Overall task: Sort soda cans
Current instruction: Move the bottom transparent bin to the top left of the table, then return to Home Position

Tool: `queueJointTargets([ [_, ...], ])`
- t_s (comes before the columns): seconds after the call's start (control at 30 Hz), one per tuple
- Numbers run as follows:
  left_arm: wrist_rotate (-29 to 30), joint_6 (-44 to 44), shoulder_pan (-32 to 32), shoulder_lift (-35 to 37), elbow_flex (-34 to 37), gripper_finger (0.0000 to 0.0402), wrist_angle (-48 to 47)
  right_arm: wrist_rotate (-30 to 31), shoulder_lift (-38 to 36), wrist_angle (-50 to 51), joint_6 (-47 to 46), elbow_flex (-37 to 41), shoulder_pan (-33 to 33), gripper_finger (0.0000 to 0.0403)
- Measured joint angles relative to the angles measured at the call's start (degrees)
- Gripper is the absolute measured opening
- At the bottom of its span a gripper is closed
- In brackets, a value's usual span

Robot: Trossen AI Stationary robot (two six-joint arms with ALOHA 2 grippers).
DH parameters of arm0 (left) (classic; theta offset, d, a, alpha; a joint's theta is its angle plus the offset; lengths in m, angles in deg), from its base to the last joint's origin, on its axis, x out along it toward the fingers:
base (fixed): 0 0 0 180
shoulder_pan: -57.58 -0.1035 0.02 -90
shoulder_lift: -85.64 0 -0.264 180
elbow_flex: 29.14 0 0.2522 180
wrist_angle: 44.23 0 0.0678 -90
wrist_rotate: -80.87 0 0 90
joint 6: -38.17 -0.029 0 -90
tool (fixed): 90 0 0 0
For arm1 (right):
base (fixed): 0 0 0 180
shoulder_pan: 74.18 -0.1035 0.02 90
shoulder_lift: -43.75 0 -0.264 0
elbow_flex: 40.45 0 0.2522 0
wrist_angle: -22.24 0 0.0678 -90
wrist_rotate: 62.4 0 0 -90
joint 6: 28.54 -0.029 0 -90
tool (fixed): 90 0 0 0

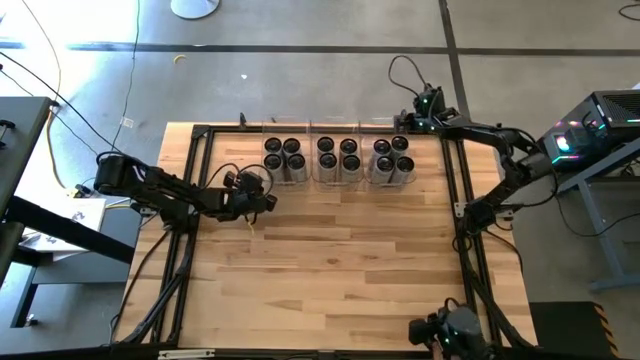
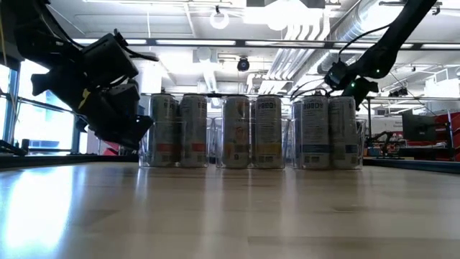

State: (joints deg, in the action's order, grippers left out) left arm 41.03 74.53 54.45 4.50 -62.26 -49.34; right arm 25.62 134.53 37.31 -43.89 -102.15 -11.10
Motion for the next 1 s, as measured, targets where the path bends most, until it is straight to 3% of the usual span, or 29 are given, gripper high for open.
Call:
queueJointTargets([
  [0.27, -0.58, 2.64, 2.62, 0.37, -0.26, 0.0, -4.56, 1.52, -7.76, 1.63, 3.12, -0.11, 1.21, 0.0],
  [0.57, -1.5, 6.49, 7.95, 9.85, -0.24, 0.0, -11.05, 3.52, -26.91, 9.2, 10.47, -0.09, -0.37, 0.0],
  [0.77, -1.65, -0.1, 12.01, 21.25, -0.18, 0.0, -8.62, 4.73, -45.44, 16.5, 12.63, -0.09, -8.21, 0.0],
  [1.0, -1.63, -13.33, 15.79, 29.69, -0.17, 0.0, 3.17, -4.65, -63.9, 31.46, 8.03, 0.21, -20.63, 0.0],
])
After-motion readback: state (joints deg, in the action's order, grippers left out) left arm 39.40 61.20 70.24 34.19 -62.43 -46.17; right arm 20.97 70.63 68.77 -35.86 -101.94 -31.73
